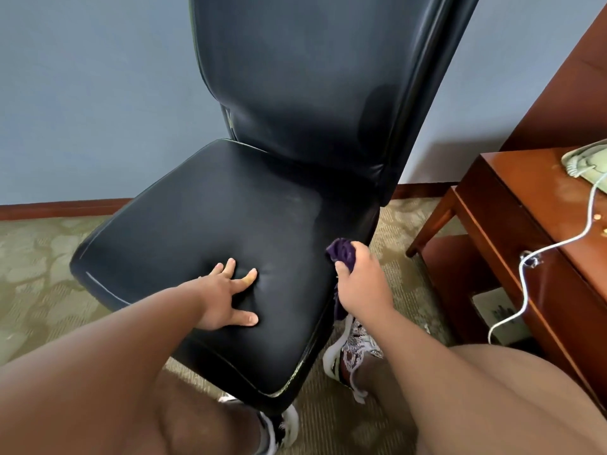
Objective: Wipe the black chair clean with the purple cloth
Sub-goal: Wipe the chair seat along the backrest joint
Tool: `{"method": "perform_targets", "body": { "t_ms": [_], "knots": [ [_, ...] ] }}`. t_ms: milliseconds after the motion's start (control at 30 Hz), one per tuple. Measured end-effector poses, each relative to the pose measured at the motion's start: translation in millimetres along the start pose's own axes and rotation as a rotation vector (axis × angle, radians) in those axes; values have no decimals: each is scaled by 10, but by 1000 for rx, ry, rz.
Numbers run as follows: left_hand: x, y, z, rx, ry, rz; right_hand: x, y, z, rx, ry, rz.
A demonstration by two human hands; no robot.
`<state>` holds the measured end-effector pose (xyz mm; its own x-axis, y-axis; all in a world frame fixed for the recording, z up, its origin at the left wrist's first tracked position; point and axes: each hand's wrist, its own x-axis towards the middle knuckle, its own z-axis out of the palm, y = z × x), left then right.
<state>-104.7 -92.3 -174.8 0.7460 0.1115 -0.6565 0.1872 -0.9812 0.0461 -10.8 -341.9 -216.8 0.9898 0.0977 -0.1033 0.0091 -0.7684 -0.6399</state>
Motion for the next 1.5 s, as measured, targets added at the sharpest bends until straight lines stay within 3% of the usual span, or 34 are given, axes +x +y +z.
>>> {"method": "perform_targets", "body": {
  "t_ms": [333, 533, 800, 1067, 1333, 1500],
  "knots": [
    [69, 100, 81, 15, 46, -22, 517, 11, -66, 32, -92, 44],
    [12, 204, 61, 24, 69, -55, 47, -209, -25, -159, -309, -146],
    [-60, 298, -8, 96, 111, -76, -737, -313, 75, -224, -512, -356],
    [0, 290, 84, -11, 148, -46, -368, -282, 34, -207, -237, -291],
    [91, 392, 88, -72, 133, -53, 719, -219, -126, -186, -157, -115],
    [140, 539, 115, -22, 162, -99, 804, -297, -50, -232, -180, -165]
  ]
}}
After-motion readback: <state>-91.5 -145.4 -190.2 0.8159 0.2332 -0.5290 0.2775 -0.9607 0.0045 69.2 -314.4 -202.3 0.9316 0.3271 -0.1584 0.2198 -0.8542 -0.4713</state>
